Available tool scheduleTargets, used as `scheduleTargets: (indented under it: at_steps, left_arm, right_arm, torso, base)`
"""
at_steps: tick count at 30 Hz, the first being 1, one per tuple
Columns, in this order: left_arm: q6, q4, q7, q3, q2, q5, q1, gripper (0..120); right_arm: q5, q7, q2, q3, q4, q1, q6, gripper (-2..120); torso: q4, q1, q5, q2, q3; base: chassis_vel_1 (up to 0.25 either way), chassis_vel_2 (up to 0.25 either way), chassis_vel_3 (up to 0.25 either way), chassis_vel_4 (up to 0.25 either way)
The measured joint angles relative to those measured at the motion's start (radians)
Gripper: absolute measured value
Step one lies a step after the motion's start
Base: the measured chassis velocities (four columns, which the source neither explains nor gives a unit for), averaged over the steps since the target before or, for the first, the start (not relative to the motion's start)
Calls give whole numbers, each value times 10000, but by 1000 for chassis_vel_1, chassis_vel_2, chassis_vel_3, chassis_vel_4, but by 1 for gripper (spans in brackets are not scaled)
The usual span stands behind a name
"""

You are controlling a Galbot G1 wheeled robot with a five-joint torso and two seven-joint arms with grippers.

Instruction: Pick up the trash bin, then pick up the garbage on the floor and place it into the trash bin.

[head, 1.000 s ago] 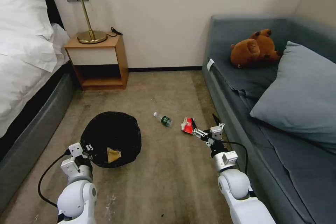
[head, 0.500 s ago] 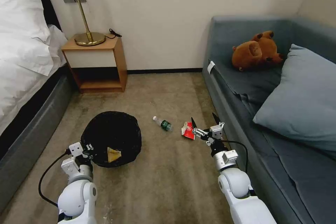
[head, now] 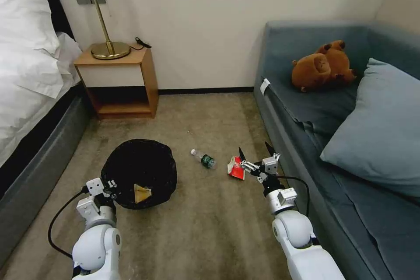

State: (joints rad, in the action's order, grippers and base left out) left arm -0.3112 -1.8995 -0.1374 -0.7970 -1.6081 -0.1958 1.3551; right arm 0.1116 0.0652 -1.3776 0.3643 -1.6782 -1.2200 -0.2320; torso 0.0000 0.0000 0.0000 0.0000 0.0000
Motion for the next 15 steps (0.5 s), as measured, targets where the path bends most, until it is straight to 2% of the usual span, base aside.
scheduleTargets:
  at_steps: [15]
  left_arm:
    - [39,4,0,-47,1,-37,58,3]
  right_arm:
    - [-11,51,0,31,9,-60,-25,100]
  torso:
    - [-1,0,0,0,0]
  base:
    - [-53,47,49,-50]
